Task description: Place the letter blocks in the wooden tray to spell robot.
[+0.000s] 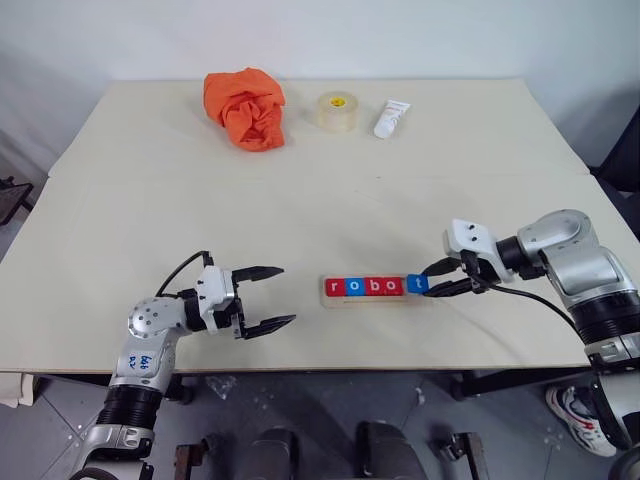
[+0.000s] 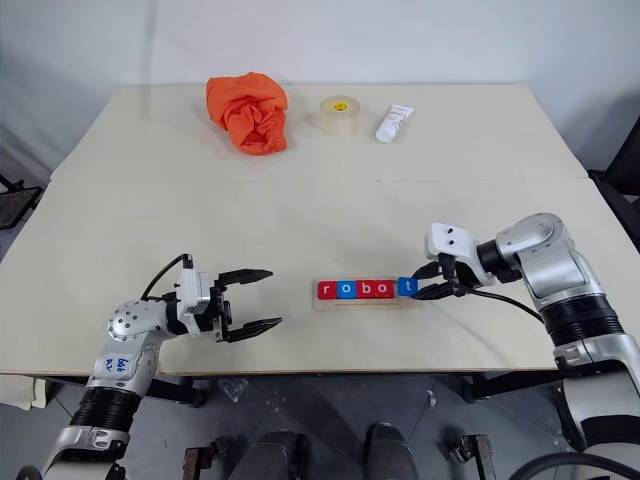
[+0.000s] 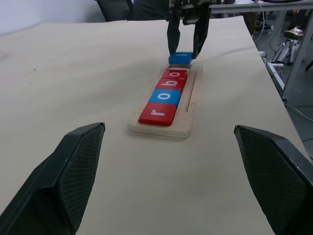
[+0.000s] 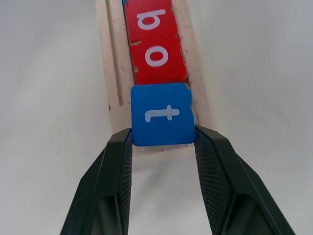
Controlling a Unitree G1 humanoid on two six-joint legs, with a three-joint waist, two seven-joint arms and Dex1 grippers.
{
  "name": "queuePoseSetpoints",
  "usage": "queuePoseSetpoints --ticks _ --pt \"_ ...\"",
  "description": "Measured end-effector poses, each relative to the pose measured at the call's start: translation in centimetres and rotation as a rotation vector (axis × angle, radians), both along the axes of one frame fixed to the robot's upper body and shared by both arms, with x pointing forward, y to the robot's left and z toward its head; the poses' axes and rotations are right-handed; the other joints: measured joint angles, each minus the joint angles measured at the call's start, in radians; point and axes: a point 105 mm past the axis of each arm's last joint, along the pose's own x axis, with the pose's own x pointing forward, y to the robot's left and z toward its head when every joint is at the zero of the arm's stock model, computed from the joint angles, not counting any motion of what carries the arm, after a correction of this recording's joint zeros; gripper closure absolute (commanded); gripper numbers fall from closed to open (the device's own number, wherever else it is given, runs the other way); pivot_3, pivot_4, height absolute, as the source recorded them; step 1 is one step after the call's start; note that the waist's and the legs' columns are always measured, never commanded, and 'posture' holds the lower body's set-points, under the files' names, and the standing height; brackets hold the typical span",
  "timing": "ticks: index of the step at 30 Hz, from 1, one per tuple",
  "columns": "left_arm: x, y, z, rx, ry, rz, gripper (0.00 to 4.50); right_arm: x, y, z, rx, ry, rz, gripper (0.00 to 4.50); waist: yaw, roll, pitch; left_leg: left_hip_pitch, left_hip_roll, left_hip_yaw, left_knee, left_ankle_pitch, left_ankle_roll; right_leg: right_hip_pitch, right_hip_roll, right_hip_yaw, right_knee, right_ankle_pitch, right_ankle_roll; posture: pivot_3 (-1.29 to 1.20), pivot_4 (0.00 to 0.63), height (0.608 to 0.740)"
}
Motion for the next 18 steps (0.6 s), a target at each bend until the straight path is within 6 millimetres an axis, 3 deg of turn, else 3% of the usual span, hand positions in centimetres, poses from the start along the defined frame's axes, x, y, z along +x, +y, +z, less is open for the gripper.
queuePoseSetpoints --ticks 2,11,18 --pt "0.0 0.0 0.1 0.000 -0.002 0.000 0.00 0.0 0.0 -0.1 -0.005 -0.002 0.006 3.05 0.000 0.000 0.000 0.000 0.000 0.000 0.000 0.000 0.000 0.000 0.000 0.000 0.000 0.000 0.000 0.00 0.150 0.740" --pt "0.0 0.0 0.1 -0.002 -0.003 0.005 0.00 0.0 0.0 -0.4 -0.016 -0.001 0.021 0.03 0.000 0.000 0.000 0.000 0.000 0.000 0.000 0.000 0.000 0.000 0.000 0.000 0.000 0.000 0.000 0.00 0.150 0.740" --pt "0.0 0.0 0.1 -0.002 -0.001 0.005 0.00 0.3 0.5 0.9 -0.004 -0.050 0.029 0.03 0.000 0.000 0.000 0.000 0.000 0.000 0.000 0.000 0.000 0.000 0.000 0.000 0.000 0.000 0.000 0.00 0.150 0.740"
